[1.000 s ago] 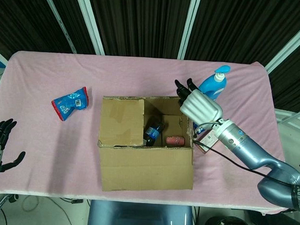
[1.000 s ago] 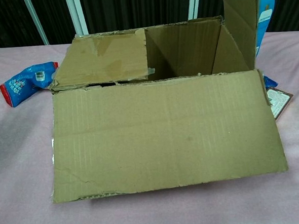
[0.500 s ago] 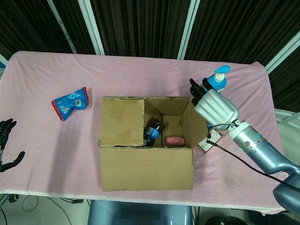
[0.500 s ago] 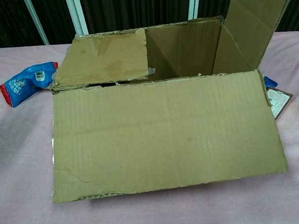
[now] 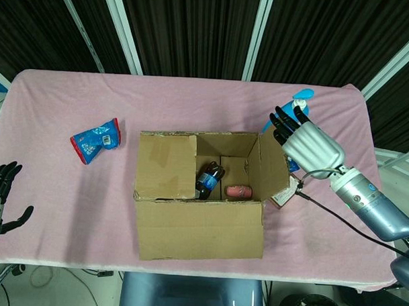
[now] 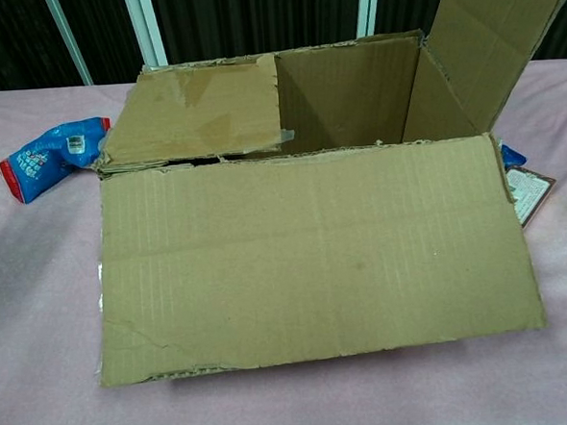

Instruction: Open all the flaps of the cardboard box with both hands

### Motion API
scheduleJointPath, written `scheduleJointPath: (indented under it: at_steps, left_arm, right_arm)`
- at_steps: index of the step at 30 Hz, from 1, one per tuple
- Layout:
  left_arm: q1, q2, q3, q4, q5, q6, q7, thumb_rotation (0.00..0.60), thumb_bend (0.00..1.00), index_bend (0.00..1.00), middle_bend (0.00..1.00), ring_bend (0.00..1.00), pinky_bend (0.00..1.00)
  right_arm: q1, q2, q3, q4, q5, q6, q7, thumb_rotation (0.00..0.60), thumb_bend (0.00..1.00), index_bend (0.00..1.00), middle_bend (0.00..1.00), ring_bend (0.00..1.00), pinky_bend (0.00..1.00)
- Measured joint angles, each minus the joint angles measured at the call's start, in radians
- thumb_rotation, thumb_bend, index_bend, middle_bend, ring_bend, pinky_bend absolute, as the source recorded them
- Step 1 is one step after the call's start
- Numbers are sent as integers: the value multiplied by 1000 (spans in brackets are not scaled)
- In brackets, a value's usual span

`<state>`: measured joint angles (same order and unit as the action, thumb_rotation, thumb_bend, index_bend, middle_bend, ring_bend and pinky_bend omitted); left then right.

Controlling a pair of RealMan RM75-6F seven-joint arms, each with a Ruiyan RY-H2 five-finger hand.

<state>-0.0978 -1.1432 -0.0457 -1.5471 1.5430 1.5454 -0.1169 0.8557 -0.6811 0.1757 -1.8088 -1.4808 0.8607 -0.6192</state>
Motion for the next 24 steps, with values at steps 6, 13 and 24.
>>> scheduleJointPath:
  at_steps: [6,13,24]
  left_arm:
    - [1,0,-1,0,0,1,2,600,271,0,29,0,49]
    - [2,0,-1,0,1,1,5,600,271,0,29,0,48]
    - [-11,4,-3,-5,10,-16,29,600,271,0,29,0,49]
  right_arm:
    - [-23,26,-14,5,-40,2,24,600,303,253,100,15,212]
    - [-66,60,-37,19,-83,4,55,600,301,253,99,6,212]
    - [-180,32,-63,35,-62,106,96,600,302,183,92,0,212]
